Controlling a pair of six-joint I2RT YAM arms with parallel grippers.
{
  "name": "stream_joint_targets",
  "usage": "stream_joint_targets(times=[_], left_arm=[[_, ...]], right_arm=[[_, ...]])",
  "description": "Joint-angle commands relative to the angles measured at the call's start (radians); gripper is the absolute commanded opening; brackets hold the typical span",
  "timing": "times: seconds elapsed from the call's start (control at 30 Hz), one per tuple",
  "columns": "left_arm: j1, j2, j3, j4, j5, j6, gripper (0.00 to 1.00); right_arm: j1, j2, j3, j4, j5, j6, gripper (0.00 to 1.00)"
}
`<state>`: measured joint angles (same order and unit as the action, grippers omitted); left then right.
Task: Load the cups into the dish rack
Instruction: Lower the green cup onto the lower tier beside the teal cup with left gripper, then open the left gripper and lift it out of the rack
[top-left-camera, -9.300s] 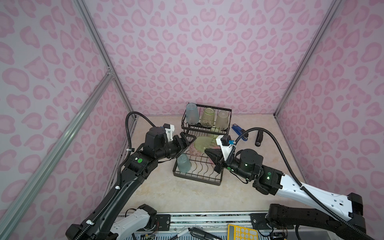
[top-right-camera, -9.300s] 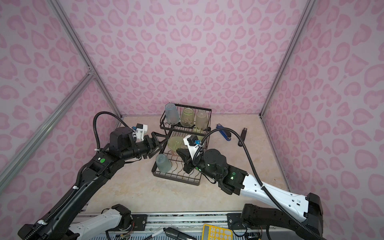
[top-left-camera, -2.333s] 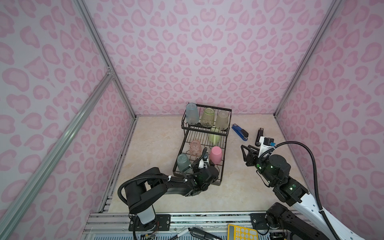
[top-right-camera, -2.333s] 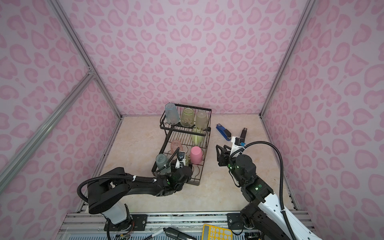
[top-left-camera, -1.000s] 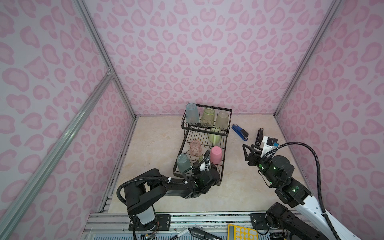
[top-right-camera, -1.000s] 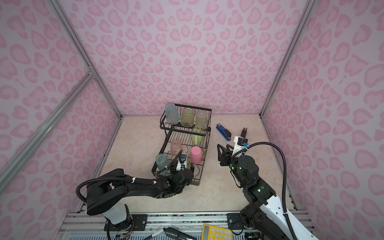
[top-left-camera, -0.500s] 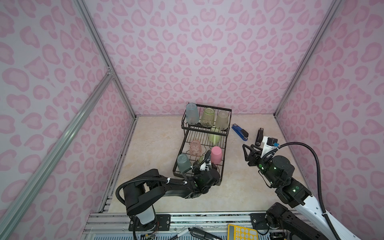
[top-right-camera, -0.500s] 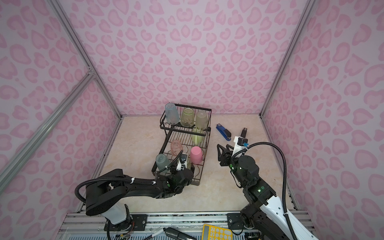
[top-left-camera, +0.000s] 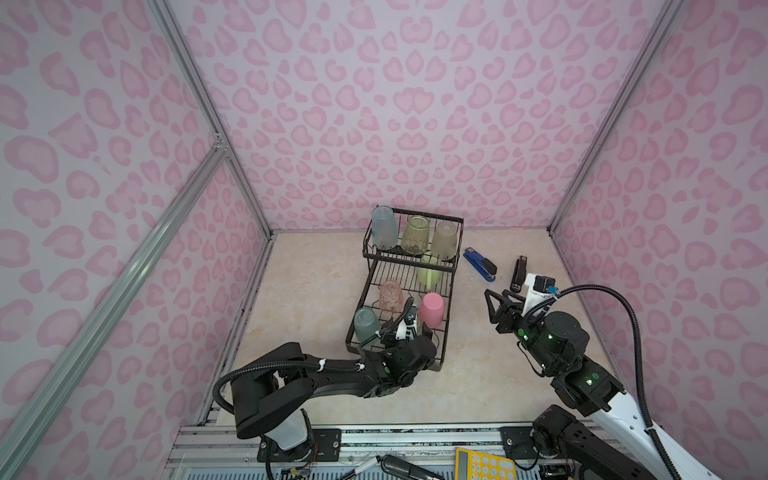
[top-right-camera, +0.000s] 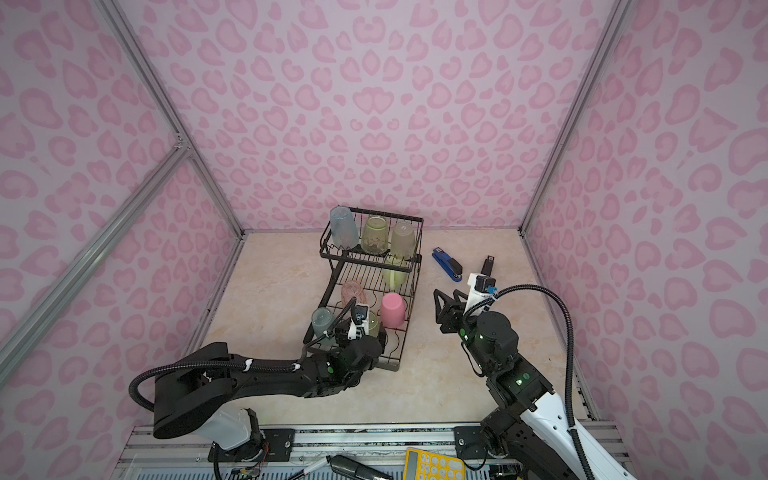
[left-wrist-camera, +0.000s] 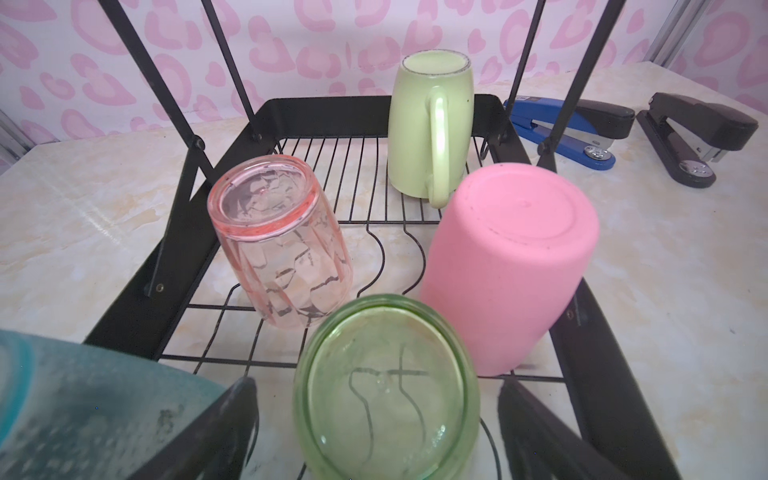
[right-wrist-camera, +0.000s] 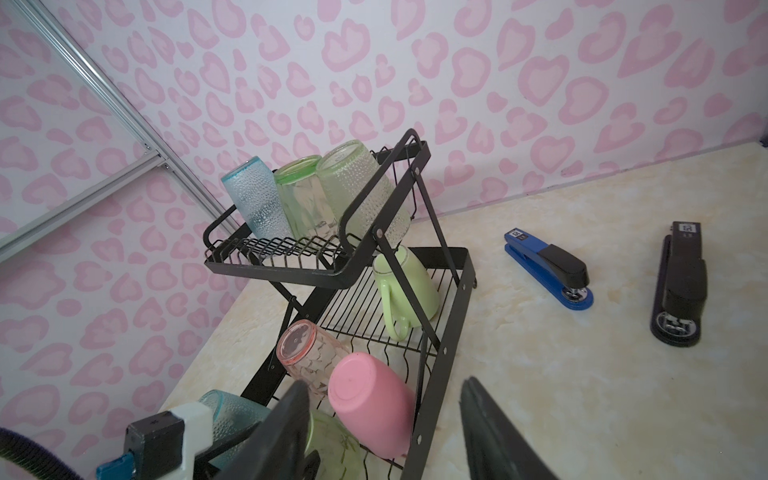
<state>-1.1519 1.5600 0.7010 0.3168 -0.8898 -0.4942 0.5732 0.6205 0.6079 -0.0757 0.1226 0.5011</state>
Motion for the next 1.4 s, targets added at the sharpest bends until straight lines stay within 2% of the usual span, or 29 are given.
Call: stream_joint_targets(times=[0.0,0.23,0.33,0.4,0.47,0.53,0.67,0.8,0.9,1.0,1.2,1.37], left_arm=[[0.000,-0.041,-0.004,-0.034,-0.025,-0.010,0.92],[0.001,-0.175,-0.007,-0.089,-0.034,0.030,0.92],[0.000,-0.235,0.008,-0.120,-0.036,0.048,0.93],[0.001,-0.271,0.034,-0.202,-0.044,0.052,0.94],[0.002,-0.301,0.057,-0.250,-0.048,0.064,1.00],[0.006,-0.335,0.078,-0.293,-0.051,0.075,0.97],[0.061,-0.396,0.137,-0.404,-0.004,0.070,0.97],[0.130,-0.459,0.193,-0.489,0.032,0.066,0.97],[0.204,-0.513,0.225,-0.525,0.074,0.085,0.97],[0.307,-0.564,0.234,-0.534,0.177,0.092,0.97],[0.521,-0.589,0.268,-0.590,0.304,0.091,0.97],[0.782,-0.572,0.256,-0.601,0.458,0.025,0.97]], right_arm=[[0.001,-0.005,-0.003,-0.002,-0.001,-0.010,0.60],[0.001,-0.019,0.002,-0.015,0.016,-0.024,0.66],[0.001,-0.026,0.006,-0.022,0.028,-0.034,0.72],[0.001,-0.032,0.014,-0.036,0.046,-0.045,0.77],[0.001,-0.039,0.020,-0.048,0.064,-0.059,0.82],[0.001,-0.046,0.028,-0.057,0.086,-0.075,0.87],[0.000,-0.037,0.052,-0.076,0.138,-0.113,0.97],[-0.002,0.004,0.086,-0.097,0.207,-0.156,0.98],[-0.019,0.023,0.094,-0.076,0.243,-0.176,0.98],[-0.053,0.043,0.084,-0.033,0.251,-0.191,0.98],[-0.214,0.096,0.038,0.058,0.189,-0.194,0.98],[-0.369,0.156,-0.040,0.141,0.155,-0.188,0.98]])
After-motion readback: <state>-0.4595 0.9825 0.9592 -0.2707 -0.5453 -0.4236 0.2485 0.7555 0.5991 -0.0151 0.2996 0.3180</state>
